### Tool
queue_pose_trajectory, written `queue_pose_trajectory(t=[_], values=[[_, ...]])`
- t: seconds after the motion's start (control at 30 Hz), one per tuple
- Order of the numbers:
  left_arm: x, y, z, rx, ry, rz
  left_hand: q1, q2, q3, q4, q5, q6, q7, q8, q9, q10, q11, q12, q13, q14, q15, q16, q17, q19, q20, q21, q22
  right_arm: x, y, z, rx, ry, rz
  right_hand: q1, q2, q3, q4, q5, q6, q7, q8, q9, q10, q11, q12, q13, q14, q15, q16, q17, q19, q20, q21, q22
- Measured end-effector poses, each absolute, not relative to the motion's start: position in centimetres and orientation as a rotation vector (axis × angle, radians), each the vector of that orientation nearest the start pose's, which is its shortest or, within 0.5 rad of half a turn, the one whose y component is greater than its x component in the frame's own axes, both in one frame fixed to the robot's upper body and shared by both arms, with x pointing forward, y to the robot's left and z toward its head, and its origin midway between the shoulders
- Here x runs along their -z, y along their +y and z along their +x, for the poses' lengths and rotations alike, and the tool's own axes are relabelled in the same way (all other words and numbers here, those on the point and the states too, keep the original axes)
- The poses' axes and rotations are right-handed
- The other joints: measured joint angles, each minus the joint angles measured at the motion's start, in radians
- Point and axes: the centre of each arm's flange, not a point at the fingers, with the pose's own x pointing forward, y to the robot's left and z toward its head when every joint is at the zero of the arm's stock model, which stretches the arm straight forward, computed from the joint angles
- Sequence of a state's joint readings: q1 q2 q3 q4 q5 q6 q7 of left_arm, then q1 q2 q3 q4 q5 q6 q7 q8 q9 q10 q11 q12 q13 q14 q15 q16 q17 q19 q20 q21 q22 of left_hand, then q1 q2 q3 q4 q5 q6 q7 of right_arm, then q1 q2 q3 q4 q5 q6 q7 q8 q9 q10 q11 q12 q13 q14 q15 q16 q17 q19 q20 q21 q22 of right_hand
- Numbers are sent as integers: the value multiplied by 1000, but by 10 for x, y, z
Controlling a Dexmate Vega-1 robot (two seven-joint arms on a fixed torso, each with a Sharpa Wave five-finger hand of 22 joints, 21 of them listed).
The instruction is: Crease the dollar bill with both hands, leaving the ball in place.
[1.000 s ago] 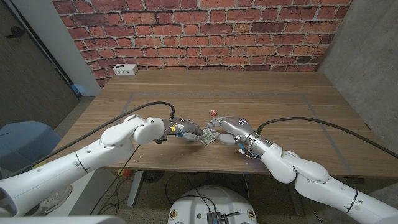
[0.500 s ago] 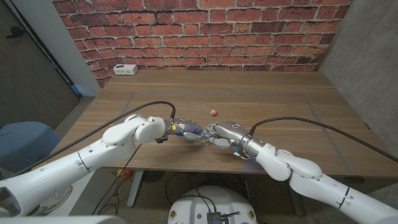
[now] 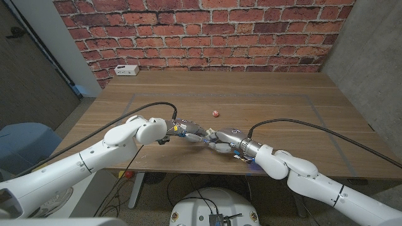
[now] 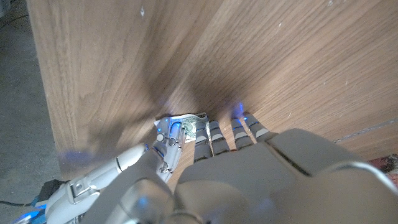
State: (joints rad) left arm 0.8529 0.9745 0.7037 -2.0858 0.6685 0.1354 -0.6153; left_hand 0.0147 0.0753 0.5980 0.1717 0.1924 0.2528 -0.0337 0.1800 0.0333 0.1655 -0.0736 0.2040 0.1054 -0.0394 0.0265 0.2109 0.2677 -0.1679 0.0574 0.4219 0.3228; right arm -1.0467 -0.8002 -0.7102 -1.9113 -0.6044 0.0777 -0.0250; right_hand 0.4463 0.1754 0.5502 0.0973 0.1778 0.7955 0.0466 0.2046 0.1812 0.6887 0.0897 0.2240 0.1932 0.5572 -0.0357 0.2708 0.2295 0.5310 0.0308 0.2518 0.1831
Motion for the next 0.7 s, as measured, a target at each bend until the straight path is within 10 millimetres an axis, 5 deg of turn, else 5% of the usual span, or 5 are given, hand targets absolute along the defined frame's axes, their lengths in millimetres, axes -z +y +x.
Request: queue_pose_trajectory(t=[0.27,0.43,0.57,0.6,0.7], values=[[84,168,527,613,-377,1857,30,8,42,-42,4,0,0,0,0,0,0,1,0,36,-36,1,-22,-5,10,21,-4,147,-114,519,-503,-742,-1385,-20,-7,3,5,4,50,14,7,0,45,16,9,-1,52,11,0,-15,22,7,4,1],[85,174,524,589,-472,1861,103,32,95,-142,8,52,13,34,0,48,47,41,10,130,-60,7,-66,9,35,57,-33,149,-115,521,-512,-728,-1385,-24,-11,3,5,4,63,19,7,0,55,19,13,-3,58,16,0,-21,25,7,4,1],[87,186,528,574,-443,1866,167,34,150,-248,8,223,-35,59,0,148,4,74,116,220,-65,8,-89,106,25,88,-72,149,-114,521,-517,-724,-1381,-24,-11,3,5,4,68,21,7,0,59,23,15,-2,58,16,0,-25,25,7,4,1],[75,174,518,535,-655,1849,173,35,158,-264,8,251,-36,61,0,163,4,79,115,237,-65,8,-91,126,21,94,-78,149,-115,523,-519,-721,-1385,-24,-11,3,5,4,67,21,7,0,60,21,15,-2,64,16,0,-26,25,7,7,1],[72,185,524,513,-631,1857,191,35,179,-293,8,297,-36,75,153,194,8,79,106,268,-66,8,-95,165,14,104,-91,149,-114,523,-523,-719,-1383,-27,-14,3,5,4,68,21,7,0,61,21,15,-4,68,16,-1,-28,25,7,8,1]])
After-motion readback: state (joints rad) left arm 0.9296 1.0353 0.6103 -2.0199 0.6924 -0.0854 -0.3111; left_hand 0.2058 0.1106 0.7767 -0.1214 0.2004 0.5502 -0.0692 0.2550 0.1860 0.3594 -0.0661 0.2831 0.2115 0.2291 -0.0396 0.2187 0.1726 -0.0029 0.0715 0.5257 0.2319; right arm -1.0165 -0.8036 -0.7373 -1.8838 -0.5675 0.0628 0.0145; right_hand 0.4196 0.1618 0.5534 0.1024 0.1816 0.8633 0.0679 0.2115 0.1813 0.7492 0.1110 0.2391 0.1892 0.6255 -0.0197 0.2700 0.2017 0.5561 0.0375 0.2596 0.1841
